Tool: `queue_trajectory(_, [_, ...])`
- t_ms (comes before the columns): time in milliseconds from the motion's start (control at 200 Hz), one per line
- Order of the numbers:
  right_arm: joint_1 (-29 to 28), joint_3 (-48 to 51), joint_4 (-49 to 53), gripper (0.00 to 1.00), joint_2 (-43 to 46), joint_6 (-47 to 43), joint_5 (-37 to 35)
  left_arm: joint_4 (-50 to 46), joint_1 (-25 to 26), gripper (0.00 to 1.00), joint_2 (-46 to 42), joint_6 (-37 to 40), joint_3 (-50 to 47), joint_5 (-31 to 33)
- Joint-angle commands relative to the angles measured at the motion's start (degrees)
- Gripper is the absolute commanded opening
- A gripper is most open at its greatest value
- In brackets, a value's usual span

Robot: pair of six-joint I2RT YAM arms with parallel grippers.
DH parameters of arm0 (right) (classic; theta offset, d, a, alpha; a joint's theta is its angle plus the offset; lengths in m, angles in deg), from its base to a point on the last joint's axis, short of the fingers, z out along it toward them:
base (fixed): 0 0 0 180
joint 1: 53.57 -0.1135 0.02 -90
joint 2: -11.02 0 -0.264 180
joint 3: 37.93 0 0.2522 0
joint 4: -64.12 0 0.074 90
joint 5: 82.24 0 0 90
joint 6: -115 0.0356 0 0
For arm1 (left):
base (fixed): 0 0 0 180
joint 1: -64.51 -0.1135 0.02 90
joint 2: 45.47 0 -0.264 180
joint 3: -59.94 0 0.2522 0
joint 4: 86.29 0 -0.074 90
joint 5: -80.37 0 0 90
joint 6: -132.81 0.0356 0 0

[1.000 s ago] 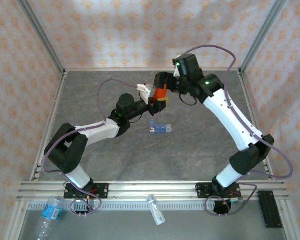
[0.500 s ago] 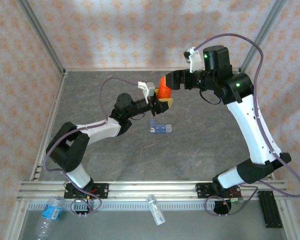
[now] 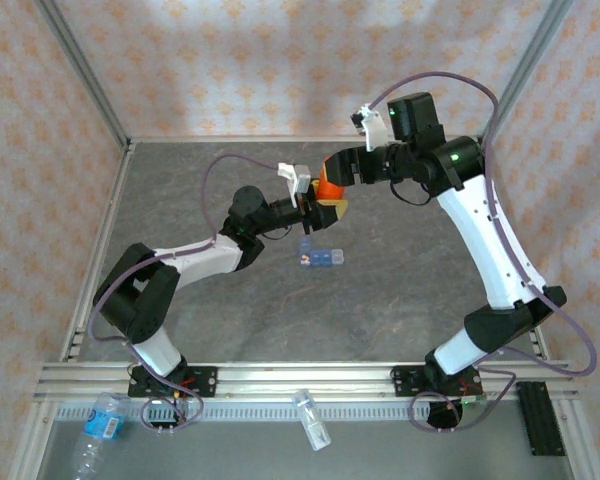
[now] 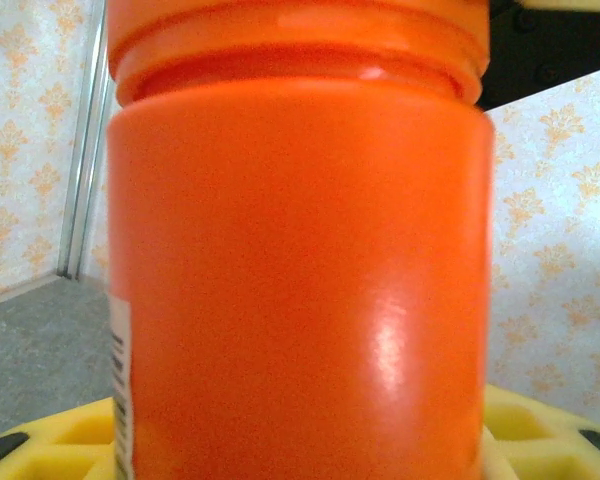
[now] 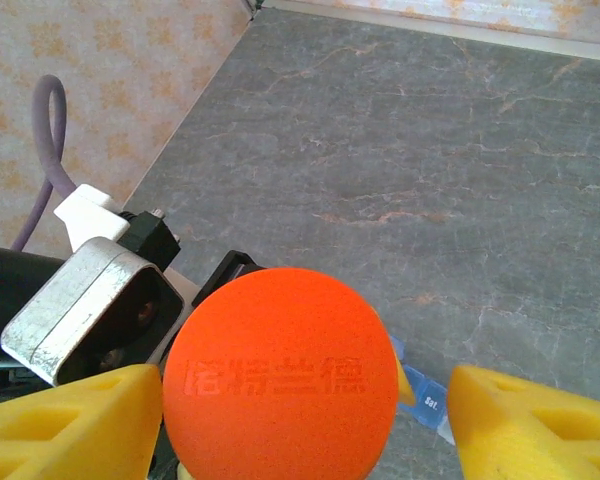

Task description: Sort the pills into containers

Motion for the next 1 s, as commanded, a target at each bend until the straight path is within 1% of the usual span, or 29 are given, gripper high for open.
queue_trajectory(0, [0.3,-1.8,0.0,0.72,-0.5,-0.3,0.9,3.4,-0.3,0.00,0.2,-0.1,2.1,-1.2])
queue_trajectory(85, [0.3,-1.8,-0.3,0.69,-0.7,0.0,1.3,3.3,-0.3,0.00,0.3,-0.2,2.1,-1.4])
queue_trajectory(125, [0.2,-1.8,-0.3,0.66,-0.8,0.2,1.5,3.2,-0.3,0.00,0.5,-0.1,2.2,-1.4])
queue_trajectory(185, [0.2,-1.5,-0.4,0.59,-1.1,0.1,2.3,2.9,-0.3,0.00,0.5,-0.1,2.3,-1.6])
queue_trajectory(285, [0.3,-0.7,-0.6,0.43,-1.5,0.9,3.4,1.7,-0.3,0.00,0.7,0.3,2.9,-1.8])
queue_trajectory(345, [0.2,0.5,-1.3,0.39,-1.4,1.8,3.6,0.9,-0.3,0.00,0.5,1.0,3.1,-1.4])
queue_trajectory(440, [0.0,3.5,-3.0,0.37,-0.7,4.3,2.1,-1.5,-0.3,0.00,-0.3,3.3,3.3,1.0])
queue_trajectory(535, [-0.3,6.5,-5.4,0.37,0.1,7.5,-0.1,-3.9,-0.3,0.00,-1.8,6.8,2.8,5.9])
queue_trajectory(580, [-0.9,8.1,-6.7,0.37,0.5,9.0,-2.2,-4.0,-0.2,0.00,-2.6,8.5,2.2,8.6])
queue_trajectory(636, [-2.0,10.1,-8.4,0.37,1.2,10.4,-4.4,-6.3,-0.3,0.00,-3.3,9.9,2.0,11.4])
queue_trajectory(751, [-4.8,14.5,-13.0,0.37,2.0,15.1,-12.1,-6.5,-0.1,0.00,-3.9,10.9,1.8,15.3])
queue_trajectory(866, [-6.8,18.1,-17.1,0.37,2.5,19.0,-17.1,-6.3,0.2,0.00,-3.7,11.5,1.7,17.6])
queue_trajectory(996, [-6.9,17.8,-18.2,0.41,2.3,20.2,-17.4,-6.1,0.2,0.00,-3.2,11.6,1.5,18.0])
